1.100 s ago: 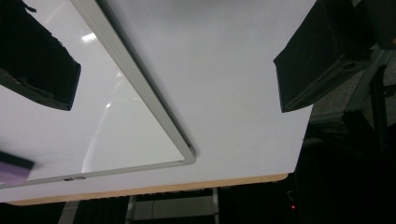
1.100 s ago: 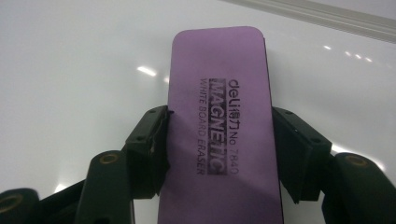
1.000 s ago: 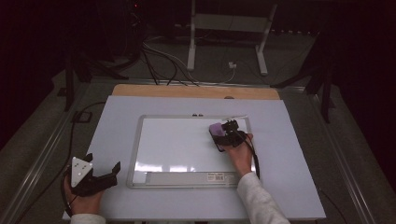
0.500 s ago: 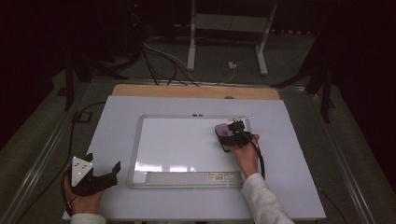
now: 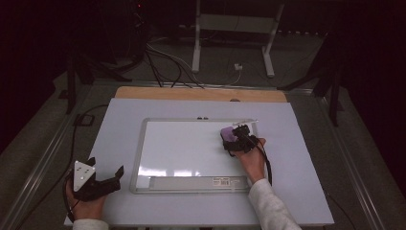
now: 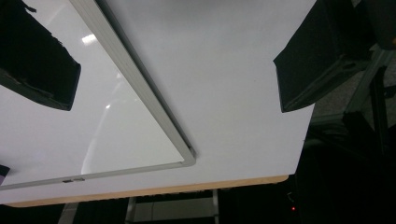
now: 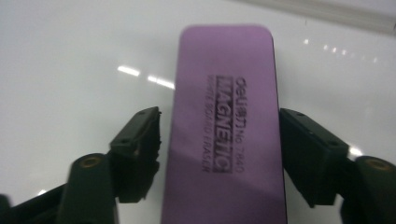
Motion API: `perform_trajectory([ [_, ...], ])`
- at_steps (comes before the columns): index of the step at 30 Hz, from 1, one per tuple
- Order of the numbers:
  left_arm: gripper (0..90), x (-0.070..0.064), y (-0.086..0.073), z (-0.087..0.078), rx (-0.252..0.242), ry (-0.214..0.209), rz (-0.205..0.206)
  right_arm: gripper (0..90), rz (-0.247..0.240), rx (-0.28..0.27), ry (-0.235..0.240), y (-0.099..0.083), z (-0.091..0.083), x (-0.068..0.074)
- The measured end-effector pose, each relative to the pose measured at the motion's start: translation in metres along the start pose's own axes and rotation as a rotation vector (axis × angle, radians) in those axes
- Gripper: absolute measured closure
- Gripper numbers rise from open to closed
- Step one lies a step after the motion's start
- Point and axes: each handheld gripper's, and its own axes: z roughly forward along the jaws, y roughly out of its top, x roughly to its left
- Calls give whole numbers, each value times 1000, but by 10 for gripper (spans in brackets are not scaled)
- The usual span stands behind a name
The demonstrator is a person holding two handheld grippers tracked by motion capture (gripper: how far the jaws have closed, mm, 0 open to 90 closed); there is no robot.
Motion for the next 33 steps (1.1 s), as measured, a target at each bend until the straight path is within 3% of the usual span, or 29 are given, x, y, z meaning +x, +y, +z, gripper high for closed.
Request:
perform_trajectory([
  [7, 7, -1, 0, 1, 3, 0, 0, 271, -108, -98, -23, 1, -13, 14],
  [14, 7, -1, 0, 1, 4, -2, 1, 309, -175, -108, -48, -5, -12, 21],
  [24, 7, -1, 0, 2, 6, -4, 3, 326, -196, -85, -101, -8, -8, 22],
  [33, 7, -1, 0, 1, 2, -2, 0, 321, -178, -77, -118, -7, -8, 17],
])
